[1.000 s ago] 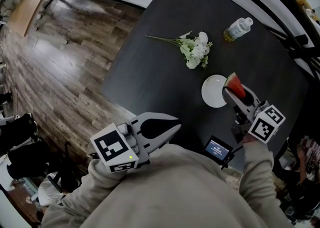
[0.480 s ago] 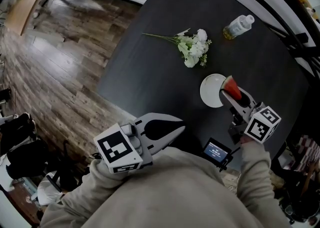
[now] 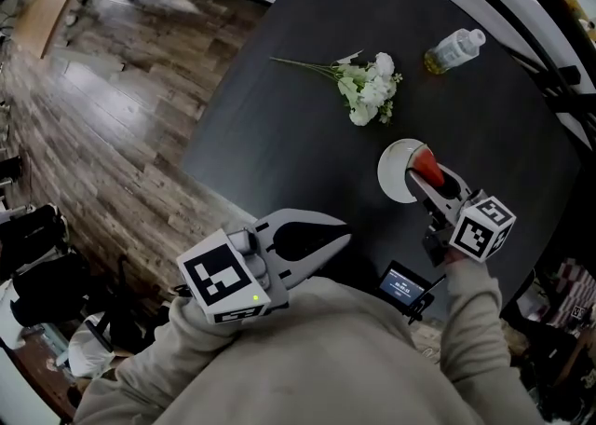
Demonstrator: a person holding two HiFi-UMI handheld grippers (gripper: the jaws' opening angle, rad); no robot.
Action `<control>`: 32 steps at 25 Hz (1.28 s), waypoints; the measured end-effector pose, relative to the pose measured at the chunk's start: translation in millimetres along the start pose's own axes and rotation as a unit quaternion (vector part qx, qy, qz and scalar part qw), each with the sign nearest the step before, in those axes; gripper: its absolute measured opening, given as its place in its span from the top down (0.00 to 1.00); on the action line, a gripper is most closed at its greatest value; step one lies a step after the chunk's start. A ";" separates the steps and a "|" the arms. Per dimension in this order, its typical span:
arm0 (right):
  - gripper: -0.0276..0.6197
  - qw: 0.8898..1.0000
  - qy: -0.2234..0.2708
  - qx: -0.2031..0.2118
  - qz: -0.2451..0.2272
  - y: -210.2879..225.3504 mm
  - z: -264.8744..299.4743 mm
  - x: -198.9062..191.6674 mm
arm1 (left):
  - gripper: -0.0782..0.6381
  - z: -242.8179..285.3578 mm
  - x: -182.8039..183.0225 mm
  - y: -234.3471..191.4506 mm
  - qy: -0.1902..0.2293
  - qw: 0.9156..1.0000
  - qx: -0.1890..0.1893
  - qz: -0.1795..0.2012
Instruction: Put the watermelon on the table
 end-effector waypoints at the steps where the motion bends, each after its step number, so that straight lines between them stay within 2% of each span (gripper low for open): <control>1: 0.67 1.000 -0.003 -0.002 0.001 1.8 1.8 -2.2 | 0.89 -0.5 -1.4 -0.6 -0.002 1.000 0.001 -0.002; 21: 0.67 0.998 -0.049 -0.032 0.001 33.6 28.0 -32.2 | 0.89 -9.1 -10.2 -4.7 0.003 1.000 0.010 -0.011; 32: 0.67 0.994 -0.092 -0.058 0.003 61.3 45.4 -60.2 | 0.89 -12.2 -15.0 -11.1 0.004 1.000 0.018 -0.022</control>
Point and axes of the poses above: the fingertips, and each gripper's own axes: z forward along the fingers, y to its right, x out of its top, the point moved 3 cm from there along -z, backward along the fingers, and after that the axes turned 3 degrees about -x, right-handed, at the moved point
